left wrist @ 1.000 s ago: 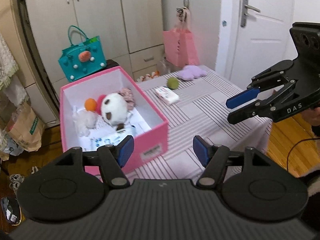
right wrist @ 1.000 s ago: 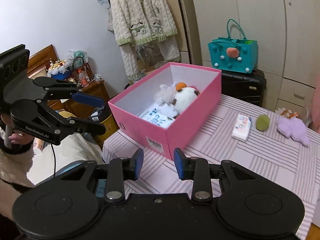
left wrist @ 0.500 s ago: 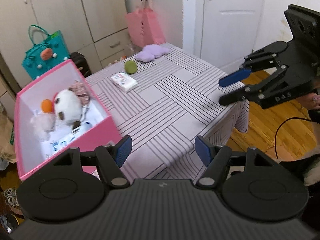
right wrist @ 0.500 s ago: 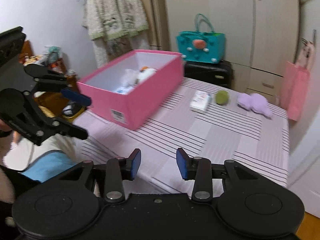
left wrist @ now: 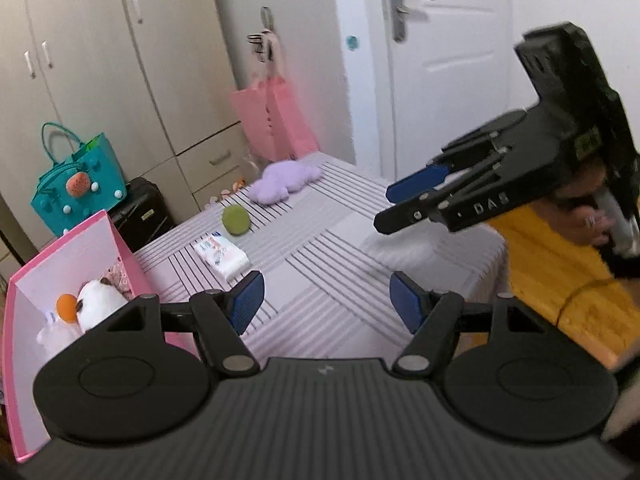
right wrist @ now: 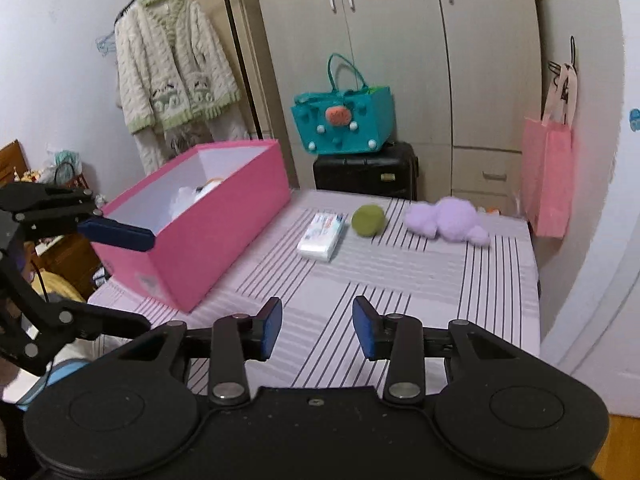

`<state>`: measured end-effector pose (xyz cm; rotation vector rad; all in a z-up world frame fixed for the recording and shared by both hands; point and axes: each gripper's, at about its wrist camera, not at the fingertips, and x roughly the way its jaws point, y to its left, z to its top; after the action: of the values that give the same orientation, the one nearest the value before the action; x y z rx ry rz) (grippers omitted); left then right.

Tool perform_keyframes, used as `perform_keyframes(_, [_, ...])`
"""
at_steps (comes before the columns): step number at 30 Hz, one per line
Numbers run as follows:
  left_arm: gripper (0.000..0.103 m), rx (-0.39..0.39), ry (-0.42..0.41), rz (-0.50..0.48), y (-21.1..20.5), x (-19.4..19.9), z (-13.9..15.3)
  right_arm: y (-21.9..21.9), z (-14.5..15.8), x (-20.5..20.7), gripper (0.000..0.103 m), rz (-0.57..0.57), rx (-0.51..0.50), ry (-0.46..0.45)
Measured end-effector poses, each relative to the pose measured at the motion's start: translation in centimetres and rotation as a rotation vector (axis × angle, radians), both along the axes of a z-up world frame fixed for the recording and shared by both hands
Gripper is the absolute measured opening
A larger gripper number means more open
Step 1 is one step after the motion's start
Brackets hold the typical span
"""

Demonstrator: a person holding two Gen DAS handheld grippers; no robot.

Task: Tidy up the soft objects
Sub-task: 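Move both tools back from the box toward the tissue pack and green sponge, then grasp the white tissue pack with the left tool while the right tool grasps the green sponge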

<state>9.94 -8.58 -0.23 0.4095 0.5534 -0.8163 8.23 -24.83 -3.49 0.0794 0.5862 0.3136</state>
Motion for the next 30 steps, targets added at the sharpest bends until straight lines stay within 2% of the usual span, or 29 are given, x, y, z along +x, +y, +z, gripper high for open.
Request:
perform_keyframes(5, [0.069,-0.079,0.053,0.094,-1.1,4.2,-0.9,-1.1,-0.1,2.7,0.045,-0.007,-0.003,-0.034])
perform_keyframes(7, [0.069,-0.099,0.05,0.147,-1.5,5.9,-1.4,-1.4,-0.3,3.9,0.045,-0.012,-0.01,-0.042])
perform_keyframes(10, [0.069,-0.123,0.017,0.249,-2.3,8.0,-2.3,-2.0,-0.8,5.9,0.045,-0.025,-0.006,-0.051])
perform_keyframes(12, [0.069,-0.134,-0.054,0.336,-3.2,8.4,-3.0,-2.4,-1.1,7.3,0.046,-0.035,0.004,-0.057])
perform_keyframes(17, [0.069,-0.175,-0.068,0.392,-4.6,9.3,-4.2,-3.1,-1.8,10.9,0.052,-0.051,0.031,-0.062])
perform_keyframes(20, [0.069,-0.149,-0.096,0.438,-5.8,10.0,-5.6,-3.3,-2.1,13.0,0.052,-0.036,0.058,-0.051])
perform_keyframes(26, [0.069,-0.072,-0.141,0.531,-7.3,12.4,-7.8,-2.1,-2.2,16.2,0.052,0.017,0.023,-0.026])
perform_keyframes(30, [0.069,-0.039,-0.096,0.584,-7.7,14.7,-9.0,-1.2,-2.6,18.3,0.052,0.035,-0.023,-0.007])
